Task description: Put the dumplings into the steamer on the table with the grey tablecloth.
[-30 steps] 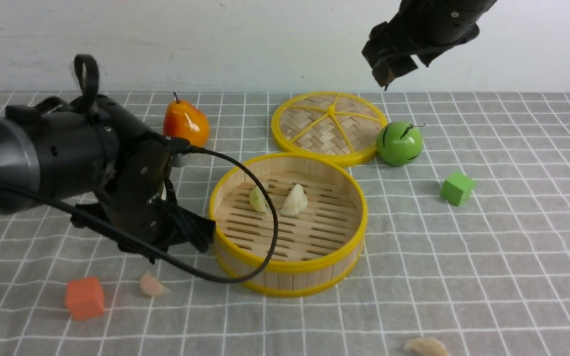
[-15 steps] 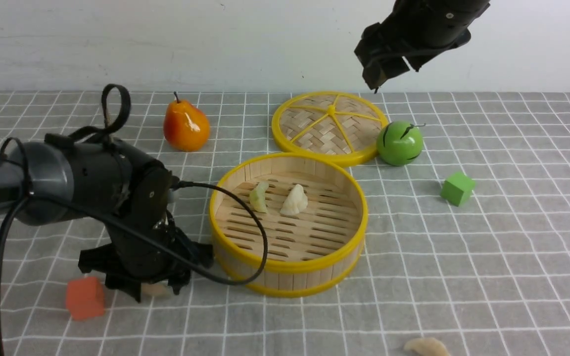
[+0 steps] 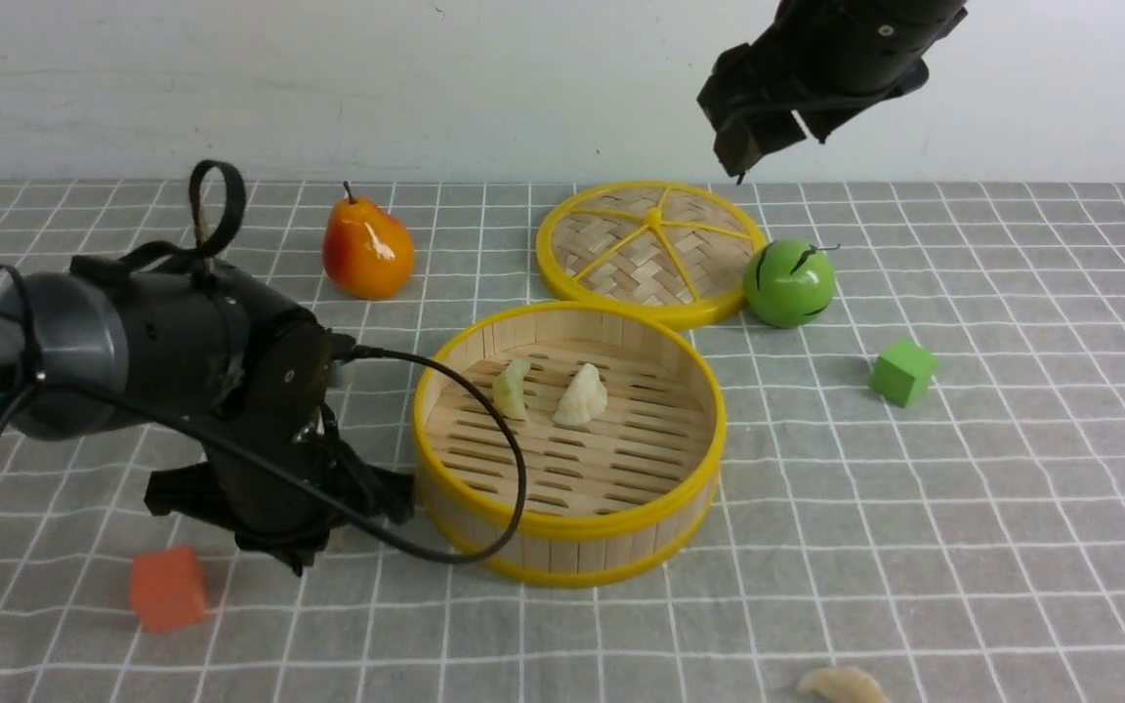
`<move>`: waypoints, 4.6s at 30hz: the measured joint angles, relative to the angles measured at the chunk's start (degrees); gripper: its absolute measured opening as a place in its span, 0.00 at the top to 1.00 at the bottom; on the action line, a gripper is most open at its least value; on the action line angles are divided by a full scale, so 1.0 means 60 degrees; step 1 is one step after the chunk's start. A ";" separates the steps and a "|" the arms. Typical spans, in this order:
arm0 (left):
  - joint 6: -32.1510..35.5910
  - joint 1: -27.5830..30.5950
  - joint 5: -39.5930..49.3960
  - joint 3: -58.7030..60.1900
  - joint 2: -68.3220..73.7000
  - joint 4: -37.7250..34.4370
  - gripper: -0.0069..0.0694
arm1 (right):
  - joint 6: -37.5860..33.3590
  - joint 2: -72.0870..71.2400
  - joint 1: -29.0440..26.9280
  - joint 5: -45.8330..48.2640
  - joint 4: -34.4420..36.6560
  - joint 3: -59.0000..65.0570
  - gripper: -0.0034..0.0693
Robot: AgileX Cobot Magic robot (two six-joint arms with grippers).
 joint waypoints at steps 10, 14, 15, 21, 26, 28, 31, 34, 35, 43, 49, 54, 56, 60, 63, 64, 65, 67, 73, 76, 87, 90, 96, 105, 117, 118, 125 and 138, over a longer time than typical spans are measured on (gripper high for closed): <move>0.0856 0.0000 -0.0824 0.0000 -0.0008 0.0259 0.54 | 0.0000 0.0000 0.0000 0.0000 0.0000 0.0000 0.23; 0.0854 0.0000 -0.1427 0.0000 0.0276 0.0697 0.37 | 0.0000 0.0000 0.0000 0.0000 0.0000 0.0000 0.23; 0.0784 0.0000 -0.1453 0.0000 0.0401 0.0743 0.36 | 0.0000 0.0000 0.0000 0.0000 0.0000 0.0000 0.23; -0.0029 0.0000 -0.1370 -0.0022 0.0815 0.0819 0.59 | 0.0000 0.0000 0.0000 0.0000 -0.0077 0.0000 0.23; -0.0150 0.0000 -0.0891 -0.0130 0.0543 0.0870 0.71 | 0.0000 0.0000 0.0000 0.0000 -0.0219 0.0000 0.23; 0.0039 0.0000 -0.0462 -0.0327 0.0206 0.0699 0.71 | 0.0000 0.0000 0.0000 0.0000 -0.0253 0.0000 0.23; 0.0785 0.0000 -0.0131 -0.0762 -0.0724 -0.0249 0.71 | 0.0000 0.0000 0.0000 0.0000 -0.0253 0.0000 0.23; 0.1584 0.0000 -0.0586 -0.1127 -0.1262 -0.1665 0.71 | 0.0000 0.0000 0.0000 0.0000 -0.0253 0.0000 0.23; 0.1817 0.0000 -0.0785 -0.1191 -0.1292 -0.2026 0.71 | 0.0000 0.0000 0.0000 0.0000 -0.0253 0.0000 0.23; 0.4234 -0.0250 -0.1295 -0.1968 0.0321 -0.5066 0.71 | 0.0000 0.0000 0.0000 0.0000 -0.0269 0.0000 0.23; 0.4363 -0.0307 -0.1318 -0.2712 0.1439 -0.5066 0.64 | 0.0000 0.0000 0.0000 0.0000 -0.0169 0.0000 0.23; 0.4370 -0.0307 -0.1009 -0.3119 0.1949 -0.5012 0.44 | 0.0000 0.0000 0.0000 0.0000 0.0293 0.0000 0.23; 0.4370 -0.0307 -0.0893 -0.3231 0.1972 -0.4979 0.40 | 0.0000 0.0000 0.0000 0.0000 0.0365 0.0000 0.23; 0.4370 -0.0307 0.0294 -0.3928 0.1817 -0.4681 0.32 | -0.0047 -0.0393 0.0000 0.0000 0.0548 0.0315 0.23; 0.4370 -0.0307 0.1325 -0.4493 0.1305 -0.4384 0.31 | -0.0117 -0.1189 0.0000 -0.0029 0.0650 0.1332 0.23; 0.4370 -0.0307 0.1537 -0.4674 0.0945 -0.4318 0.32 | -0.0140 -0.1587 0.0000 -0.0045 0.0758 0.2031 0.23; 0.4370 -0.0307 0.1657 -0.4761 0.0588 -0.4278 0.32 | -0.0170 -0.1832 0.0000 -0.0069 0.0858 0.2710 0.23; 0.4370 -0.0307 0.1849 -0.4838 -0.0109 -0.4221 0.35 | -0.0269 -0.2352 0.0000 -0.0112 0.1038 0.4291 0.23; 0.4370 -0.0307 0.2607 -0.4336 -0.2430 -0.3599 0.50 | -0.0438 -0.2815 0.0000 -0.1847 0.1124 0.9089 0.23; 0.4370 -0.0307 0.2538 -0.3546 -0.3600 -0.3512 0.59 | -0.0532 -0.2815 0.0000 -0.2997 0.1206 1.0656 0.23; 0.4280 -0.0307 0.1082 0.0616 -0.7843 -0.2600 0.84 | -0.1651 -0.2041 0.0000 -0.4929 0.2467 1.2077 0.39; 0.3394 -0.0297 0.1208 0.1636 -0.8721 -0.1648 0.85 | -0.1691 -0.1915 -0.0011 -0.4929 0.2394 1.2014 0.57; 0.1272 -0.0297 0.1810 0.3365 -1.0541 0.0392 0.85 | -0.1691 -0.2051 -0.0011 -0.3576 0.2992 1.1188 0.69; -0.0807 -0.0297 0.1204 0.5965 -1.3113 0.1672 0.84 | -0.1871 -0.1659 0.0362 -0.4584 0.4715 0.8021 0.69; -0.1250 -0.0297 0.0530 0.6432 -1.3475 0.1663 0.83 | -0.1520 0.0887 0.0659 -0.5353 0.3951 0.6284 0.60; -0.1274 -0.0297 0.0518 0.6442 -1.3475 0.1652 0.83 | -0.1477 0.0934 0.0659 -0.5402 0.3810 0.6284 0.56; -0.1273 -0.0297 0.0455 0.6467 -1.3475 0.1654 0.82 | -0.1248 0.0881 0.0659 -0.5538 0.3654 0.6199 0.22; -0.1273 -0.0297 0.0512 0.6478 -1.3475 0.1654 0.81 | -0.1207 -0.4387 0.0649 -0.3068 0.1779 0.5308 0.59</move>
